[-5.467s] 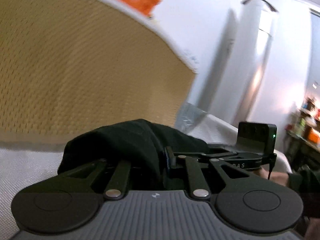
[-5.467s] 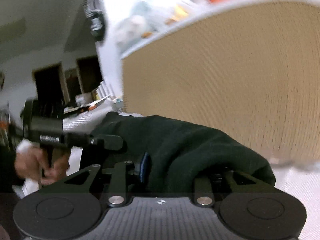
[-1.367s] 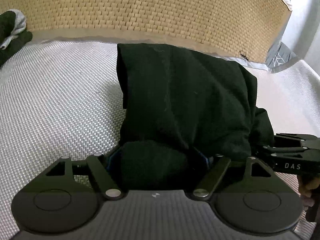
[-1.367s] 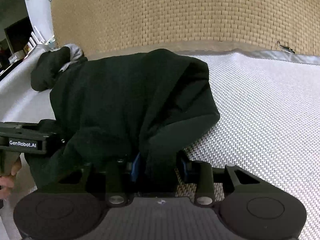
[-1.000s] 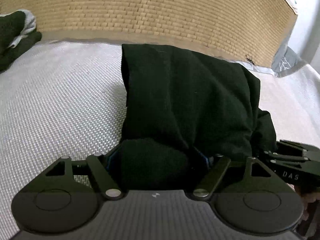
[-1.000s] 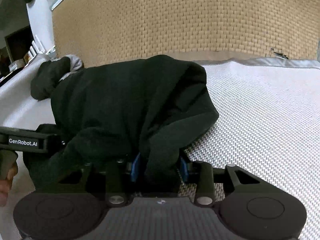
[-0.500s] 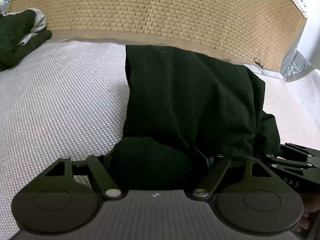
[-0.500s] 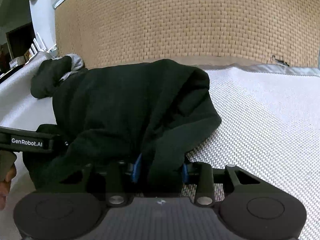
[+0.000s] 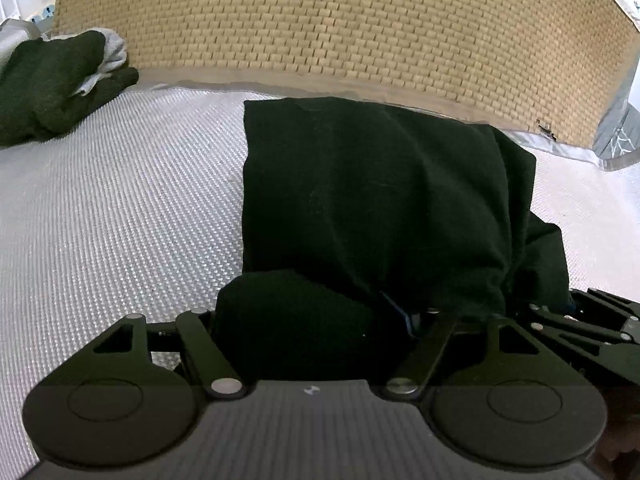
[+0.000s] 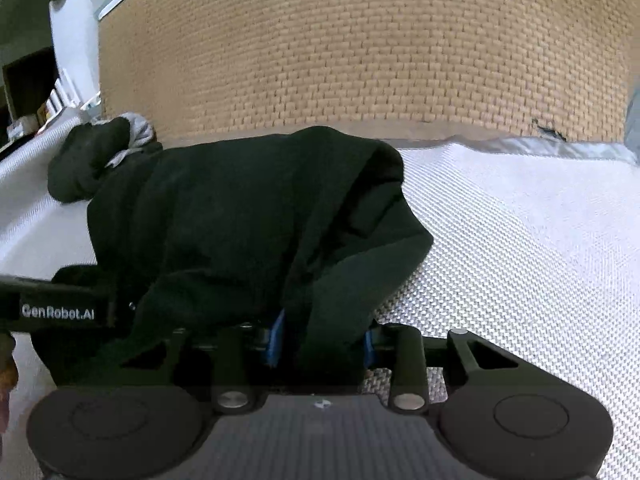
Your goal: Fold clothes
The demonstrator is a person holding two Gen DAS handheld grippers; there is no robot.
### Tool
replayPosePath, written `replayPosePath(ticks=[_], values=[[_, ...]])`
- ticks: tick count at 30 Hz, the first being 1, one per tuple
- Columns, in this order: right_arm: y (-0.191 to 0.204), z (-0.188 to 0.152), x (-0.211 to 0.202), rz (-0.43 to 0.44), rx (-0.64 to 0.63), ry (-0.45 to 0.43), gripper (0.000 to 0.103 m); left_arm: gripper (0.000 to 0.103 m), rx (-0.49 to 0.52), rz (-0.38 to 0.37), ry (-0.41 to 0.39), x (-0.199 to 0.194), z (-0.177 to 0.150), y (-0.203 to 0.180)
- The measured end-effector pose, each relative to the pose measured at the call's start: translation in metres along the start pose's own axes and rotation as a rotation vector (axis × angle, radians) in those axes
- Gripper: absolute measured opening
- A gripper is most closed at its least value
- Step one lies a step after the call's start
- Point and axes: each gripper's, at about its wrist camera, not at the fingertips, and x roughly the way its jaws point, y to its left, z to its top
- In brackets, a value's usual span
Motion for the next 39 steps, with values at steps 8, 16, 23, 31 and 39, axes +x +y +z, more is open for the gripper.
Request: replayPosePath(ticks=[8, 16, 23, 31, 39], values=[[0.001, -0.002, -0.002, -0.012, 0.006, -0.011, 0.037, 0.073, 0.061, -0.019, -0.019, -0.001, 0.001, -0.002], [-0.014, -0.004, -0.013, 0.104, 0.144, -0.004, 0.026, 0.066, 0.068, -0.098, -0.053, -0.009, 0.007, 0.028], [0.0, -0.01, -0.015, 0.109, 0.068, 0.045, 0.024, 0.063, 0.102, -0.034, -0.079, -0.018, 0.014, 0.031], [0.001, 0.0, -0.052, 0.025, -0.088, -0.013, 0.027, 0.043, 0.209, 0.0, -0.189, -0.044, 0.009, 0.014], [0.0, 0.007, -0.066, -0.012, -0.087, -0.175, 0.028, 0.043, 0.257, -0.048, -0.196, -0.045, 0.013, -0.009]])
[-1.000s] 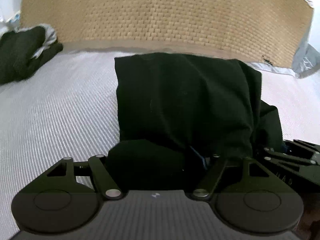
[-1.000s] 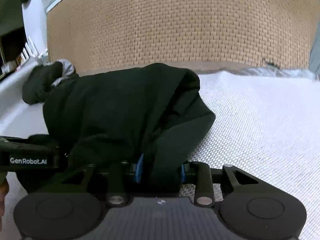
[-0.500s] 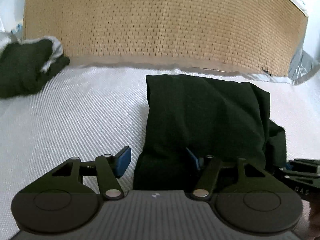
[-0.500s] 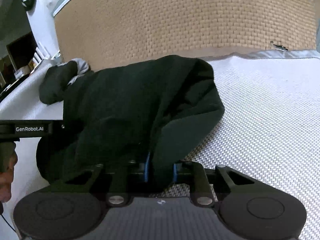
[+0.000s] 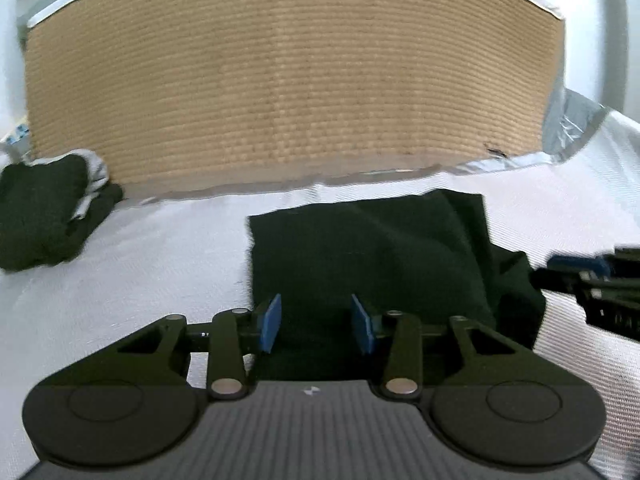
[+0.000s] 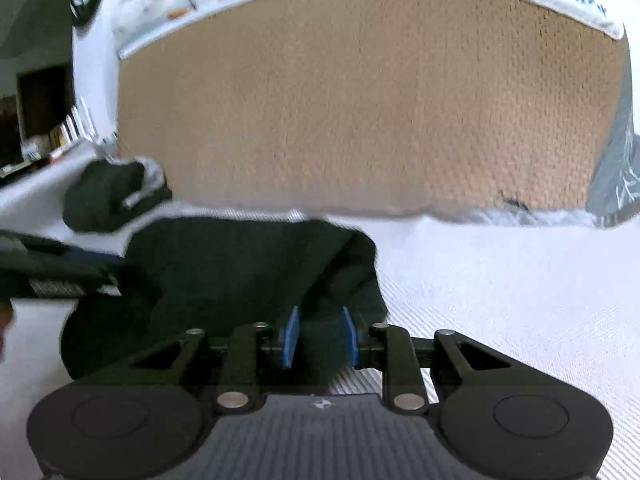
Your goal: Fold clothes
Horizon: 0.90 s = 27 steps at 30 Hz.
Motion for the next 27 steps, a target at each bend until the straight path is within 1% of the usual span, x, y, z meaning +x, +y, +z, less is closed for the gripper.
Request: replayPosePath(ticks=[2, 4, 6, 8, 10, 11, 14, 18, 21, 24, 27], values=[[0.007, 0.001, 0.007, 0.023, -0.035, 0.013, 0.028, 0.043, 0.018, -0.01, 0.013, 0.009, -0.002, -0.006], [0.013, -0.001, 0.022, 0.02, -0.064, 0.031, 0.027, 0.043, 0.031, -0.013, 0.025, 0.018, -0.004, -0.011], [0.018, -0.004, 0.04, 0.019, -0.09, 0.075, 0.027, 0.043, 0.038, -0.009, 0.029, 0.022, -0.008, -0.012], [0.021, -0.005, 0.049, 0.023, -0.087, 0.099, 0.027, 0.044, 0.044, -0.01, 0.025, 0.024, -0.008, -0.01], [0.02, -0.009, 0.055, -0.004, -0.113, 0.12, 0.026, 0.044, 0.061, -0.007, 0.022, 0.026, -0.009, -0.007], [0.017, -0.011, 0.057, -0.003, -0.117, 0.13, 0.026, 0.045, 0.073, -0.005, 0.026, 0.028, -0.009, -0.005], [0.009, -0.009, 0.06, 0.009, -0.06, 0.143, 0.025, 0.046, 0.075, -0.012, 0.038, 0.033, -0.01, 0.002], [0.006, -0.013, 0.065, -0.008, -0.017, 0.163, 0.026, 0.049, 0.087, -0.002, 0.049, 0.037, -0.008, 0.002], [0.008, -0.013, 0.066, -0.018, -0.006, 0.166, 0.028, 0.051, 0.079, 0.013, 0.041, 0.04, -0.009, 0.0], [0.008, -0.012, 0.065, -0.027, 0.002, 0.166, 0.028, 0.052, 0.073, 0.03, 0.026, 0.039, -0.01, -0.002], [0.01, -0.012, 0.064, -0.036, 0.006, 0.166, 0.029, 0.053, 0.06, 0.027, 0.029, 0.04, -0.008, -0.001]])
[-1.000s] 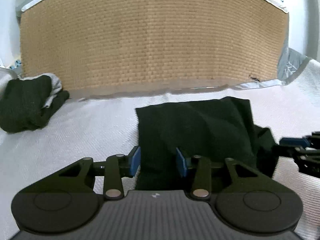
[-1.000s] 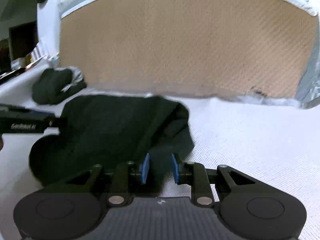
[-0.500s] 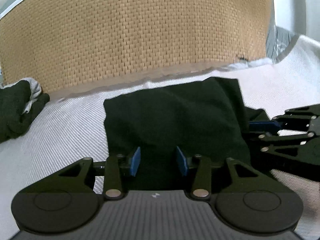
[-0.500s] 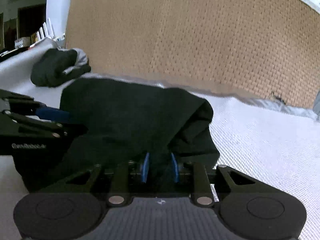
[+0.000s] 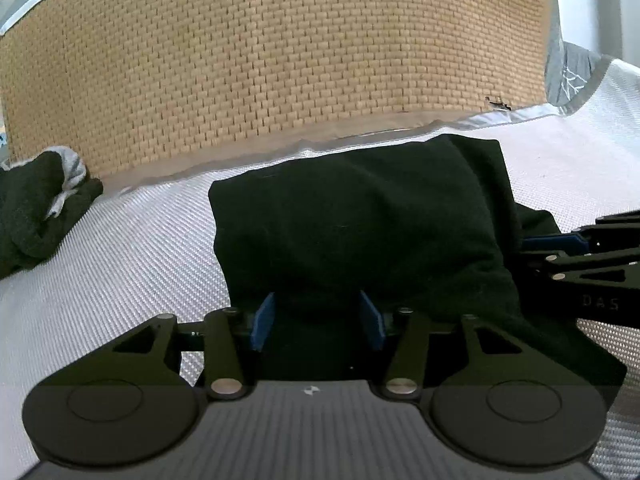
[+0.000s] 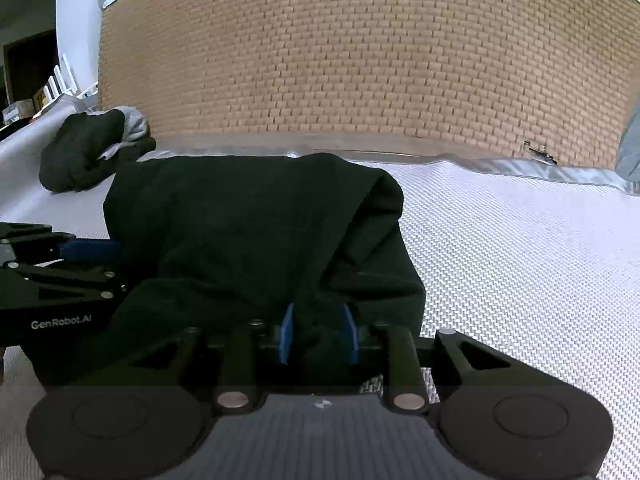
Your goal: Fold clothes
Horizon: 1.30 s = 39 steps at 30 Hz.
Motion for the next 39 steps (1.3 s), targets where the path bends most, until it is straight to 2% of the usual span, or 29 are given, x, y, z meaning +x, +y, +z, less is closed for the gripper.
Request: replayPosePath(ticks=[4, 14, 20, 32, 37, 39], values=[[0.001, 0.0, -0.001, -0.014, 0.003, 0.0, 0.03, 0.059, -0.018, 0.012, 0.009, 0.002, 0.002, 0.001], [0.002, 0.001, -0.002, -0.035, 0.032, 0.003, 0.031, 0.058, -0.033, 0.035, 0.011, -0.001, 0.002, -0.003], [0.002, -0.003, -0.003, -0.054, 0.113, -0.014, 0.032, 0.058, -0.066, 0.044, 0.026, -0.002, 0.005, -0.002], [0.006, -0.007, -0.001, -0.077, 0.087, -0.03, 0.034, 0.058, -0.075, 0.052, 0.023, -0.004, 0.008, -0.004], [0.015, -0.007, -0.005, -0.125, -0.013, -0.047, 0.041, 0.058, -0.079, 0.042, 0.023, -0.005, 0.007, 0.0], [0.013, -0.008, -0.008, -0.12, 0.009, -0.049, 0.041, 0.058, -0.08, 0.041, 0.023, -0.005, 0.007, 0.0]])
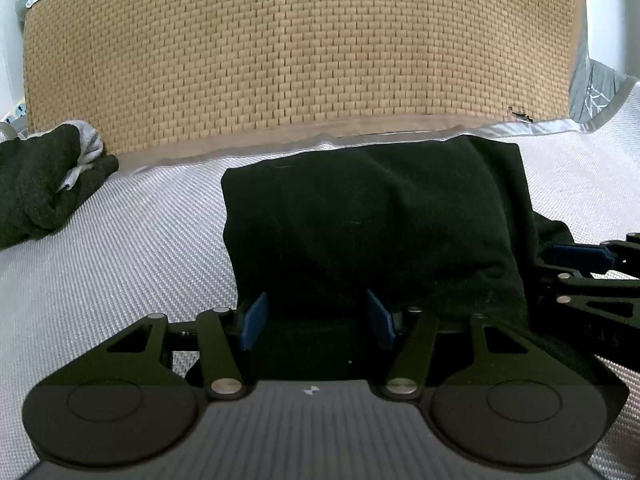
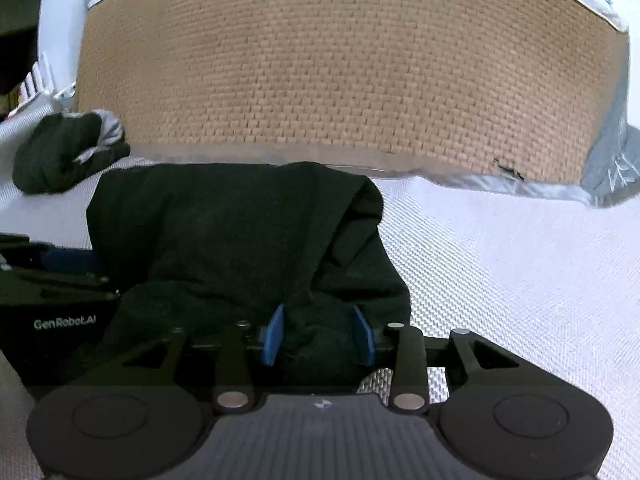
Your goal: Fold clothes
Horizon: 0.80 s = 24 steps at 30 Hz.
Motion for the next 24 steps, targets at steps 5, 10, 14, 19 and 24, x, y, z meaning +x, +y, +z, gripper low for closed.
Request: replayPosePath(ticks=[5, 10, 14, 19, 24], values=[[-0.002, 0.0, -0.009, -0.005, -0.011, -0.012, 0.041, 0.058, 0.007, -0.006, 0.0, -0.002, -0.001, 0.001], [0.0, 0.0, -0.025, -0.023, -0.074, -0.048, 0.042, 0.058, 0.009, -0.006, 0.005, -0.003, -0.001, 0.001], [0.003, 0.005, -0.042, -0.01, -0.151, -0.068, 0.042, 0.058, 0.012, -0.006, 0.003, -0.003, -0.001, 0.0], [0.025, 0.005, -0.065, 0.027, -0.376, -0.087, 0.06, 0.058, 0.02, -0.007, 0.004, -0.005, 0.0, -0.001], [0.058, -0.022, -0.086, 0.044, -0.66, -0.093, 0.061, 0.059, 0.031, -0.018, -0.001, -0.006, 0.001, 0.0]])
